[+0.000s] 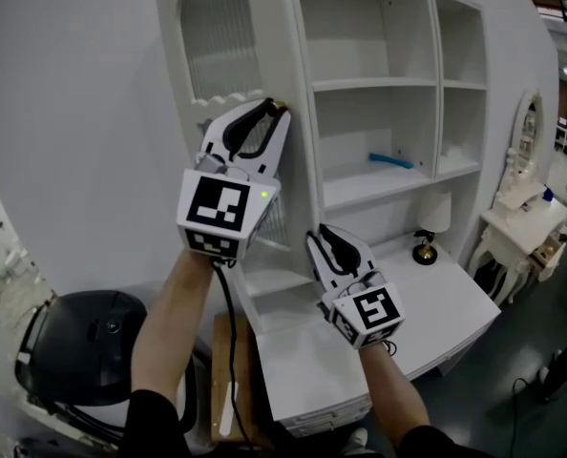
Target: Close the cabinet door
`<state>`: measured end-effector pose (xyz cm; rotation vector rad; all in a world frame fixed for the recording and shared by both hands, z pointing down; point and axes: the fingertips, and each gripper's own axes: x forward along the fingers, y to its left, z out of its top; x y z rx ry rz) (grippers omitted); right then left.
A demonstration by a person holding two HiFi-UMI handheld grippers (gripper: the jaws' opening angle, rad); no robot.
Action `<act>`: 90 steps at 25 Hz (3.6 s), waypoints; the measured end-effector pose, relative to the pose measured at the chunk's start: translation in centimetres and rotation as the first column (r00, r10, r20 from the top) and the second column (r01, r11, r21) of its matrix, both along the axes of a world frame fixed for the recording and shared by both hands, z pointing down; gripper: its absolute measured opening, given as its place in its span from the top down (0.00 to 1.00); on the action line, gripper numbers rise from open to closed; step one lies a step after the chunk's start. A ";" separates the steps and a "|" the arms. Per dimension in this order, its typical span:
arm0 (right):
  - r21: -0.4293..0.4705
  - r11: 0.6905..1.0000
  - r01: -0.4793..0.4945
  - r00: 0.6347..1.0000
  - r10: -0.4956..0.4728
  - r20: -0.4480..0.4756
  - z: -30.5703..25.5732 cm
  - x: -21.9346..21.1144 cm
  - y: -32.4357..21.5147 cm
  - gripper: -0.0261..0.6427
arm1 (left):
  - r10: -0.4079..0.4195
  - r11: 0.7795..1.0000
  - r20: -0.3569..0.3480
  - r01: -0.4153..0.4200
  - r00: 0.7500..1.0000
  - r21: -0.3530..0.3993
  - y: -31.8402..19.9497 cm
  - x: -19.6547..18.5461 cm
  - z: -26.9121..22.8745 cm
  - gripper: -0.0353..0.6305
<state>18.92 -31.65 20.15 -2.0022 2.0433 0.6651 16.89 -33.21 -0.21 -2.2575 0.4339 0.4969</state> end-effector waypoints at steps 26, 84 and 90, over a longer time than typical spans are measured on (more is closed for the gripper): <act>0.001 0.992 0.125 0.992 -0.125 0.010 0.1 9.2 -5.2 0.82 | -0.125 0.991 -0.005 0.125 0.992 0.037 -4.2 8.9 0.1 0.82; 0.031 0.987 0.155 0.986 -0.153 -0.068 0.1 16.2 -16.0 0.83 | -0.338 0.936 -0.081 0.344 0.938 0.080 -14.1 16.3 0.1 0.82; 0.041 0.986 0.161 0.982 -0.156 -0.103 0.3 15.9 -15.3 0.83 | -0.316 0.947 -0.114 0.321 0.942 0.027 -13.6 15.9 0.1 0.82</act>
